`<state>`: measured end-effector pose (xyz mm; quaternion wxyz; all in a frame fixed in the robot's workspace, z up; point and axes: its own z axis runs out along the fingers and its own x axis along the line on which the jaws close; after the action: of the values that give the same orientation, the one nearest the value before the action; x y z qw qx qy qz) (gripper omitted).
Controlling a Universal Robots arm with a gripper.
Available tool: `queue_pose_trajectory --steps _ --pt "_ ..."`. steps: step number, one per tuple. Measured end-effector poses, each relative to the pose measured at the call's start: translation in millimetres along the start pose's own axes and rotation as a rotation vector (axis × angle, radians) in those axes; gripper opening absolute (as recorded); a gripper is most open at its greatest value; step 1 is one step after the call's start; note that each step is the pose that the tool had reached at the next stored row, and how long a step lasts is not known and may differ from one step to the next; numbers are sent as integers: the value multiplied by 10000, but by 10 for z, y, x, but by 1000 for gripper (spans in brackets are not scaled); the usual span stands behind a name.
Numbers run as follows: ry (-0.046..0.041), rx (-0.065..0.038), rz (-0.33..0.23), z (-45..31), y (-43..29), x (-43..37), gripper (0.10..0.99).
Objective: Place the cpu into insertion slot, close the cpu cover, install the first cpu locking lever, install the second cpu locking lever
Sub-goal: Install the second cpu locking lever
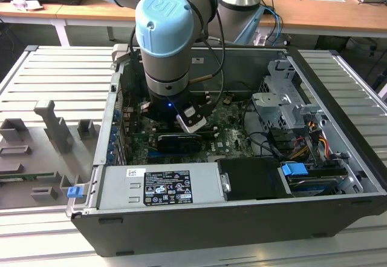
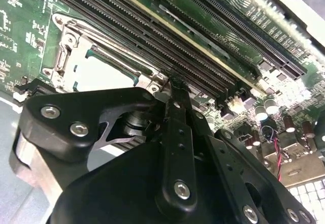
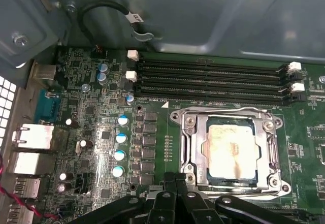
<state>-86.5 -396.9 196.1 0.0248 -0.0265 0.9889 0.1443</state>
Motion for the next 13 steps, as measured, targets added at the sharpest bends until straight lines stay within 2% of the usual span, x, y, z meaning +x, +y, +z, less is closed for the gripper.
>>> queue_pose_trajectory --steps 5,13 --pt "-10 8 36 -87 25 -3 106" --pt "-21 8 72 -137 40 -6 106"
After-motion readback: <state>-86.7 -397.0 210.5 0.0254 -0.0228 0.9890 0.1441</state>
